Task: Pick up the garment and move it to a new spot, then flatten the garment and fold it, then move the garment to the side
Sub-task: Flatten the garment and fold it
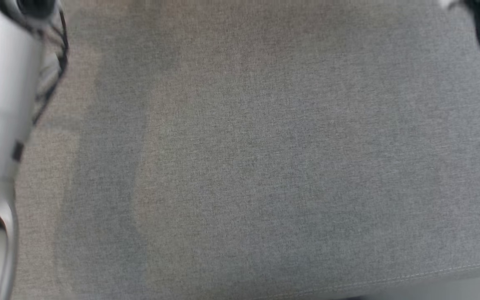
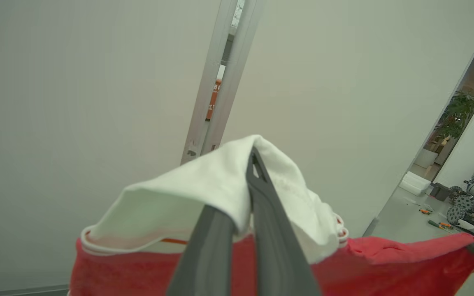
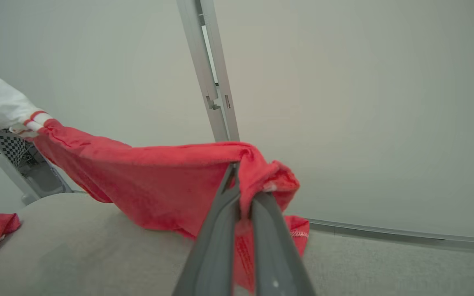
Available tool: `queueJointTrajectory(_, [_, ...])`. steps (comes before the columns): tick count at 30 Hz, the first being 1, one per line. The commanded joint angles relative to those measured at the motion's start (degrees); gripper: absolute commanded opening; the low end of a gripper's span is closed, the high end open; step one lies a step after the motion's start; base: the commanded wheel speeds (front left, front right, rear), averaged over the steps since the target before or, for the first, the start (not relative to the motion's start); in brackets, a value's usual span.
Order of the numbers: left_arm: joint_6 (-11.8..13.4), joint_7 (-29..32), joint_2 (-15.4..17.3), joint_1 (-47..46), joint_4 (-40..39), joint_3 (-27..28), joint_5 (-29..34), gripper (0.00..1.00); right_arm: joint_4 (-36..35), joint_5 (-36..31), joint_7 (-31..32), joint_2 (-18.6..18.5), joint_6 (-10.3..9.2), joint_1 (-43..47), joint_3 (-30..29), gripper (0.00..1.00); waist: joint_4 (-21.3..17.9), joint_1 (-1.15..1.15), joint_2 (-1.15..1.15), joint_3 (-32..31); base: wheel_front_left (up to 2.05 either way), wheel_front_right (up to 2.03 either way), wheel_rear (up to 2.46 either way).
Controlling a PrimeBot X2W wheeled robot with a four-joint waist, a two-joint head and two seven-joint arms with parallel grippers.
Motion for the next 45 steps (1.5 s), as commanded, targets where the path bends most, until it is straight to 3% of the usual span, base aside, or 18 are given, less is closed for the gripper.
queueJointTrajectory(1, [-0.12,-0.48,1.12,5.01,-2.07,1.04,-0.64,0.00,-2.62,-0.06,-0.30,-0.87,-0.05,3.93,-0.37,0.00,0.07,-0.01,0.00,-2.82,0.00,0.00,0.00])
queueJointTrajectory(6, [2.24,-0.39,1.54,23.35,-12.83,6.21,3.22,0.00,-10.58,-2.12,-0.33,-4.27,-0.06,18.09,-1.15,0.00,0.75,-0.01,0.00,-6.69,0.00,0.00,0.00])
queueJointTrajectory(13, [7.10,-0.41,-0.02,50.98,-26.60,12.57,7.85,0.00,-17.46,-4.53,-0.34,-5.96,-0.07,37.65,-4.37,0.00,1.19,-0.01,0.00,-12.11,0.00,0.00,0.00])
queueJointTrajectory(17, [8.57,-0.43,-1.82,63.46,-30.52,15.54,8.66,0.00,-19.24,-6.18,-0.34,-5.69,-0.07,46.98,-4.65,0.00,1.01,-0.01,0.00,-14.90,0.00,0.00,0.00])
queueJointTrajectory(23, [8.82,-0.43,-5.42,76.93,-32.44,17.28,10.83,0.00,-19.87,-10.15,-0.34,-5.83,-0.07,58.42,-5.22,0.00,0.85,-0.01,0.00,-18.61,0.00,0.00,0.00])
queueJointTrajectory(34, [8.00,-0.35,-7.62,87.35,-33.05,16.31,13.07,0.00,-21.79,-13.23,-0.31,-5.95,-0.07,73.85,-12.17,0.00,1.42,-0.01,0.00,-22.19,0.00,0.00,0.00])
queueJointTrajectory(45, [6.77,0.75,-7.33,84.44,-32.46,13.83,14.24,0.00,-22.82,-13.22,-0.31,-2.99,-0.07,75.11,-15.46,0.00,1.37,-0.01,0.00,-23.12,0.00,0.00,0.00])
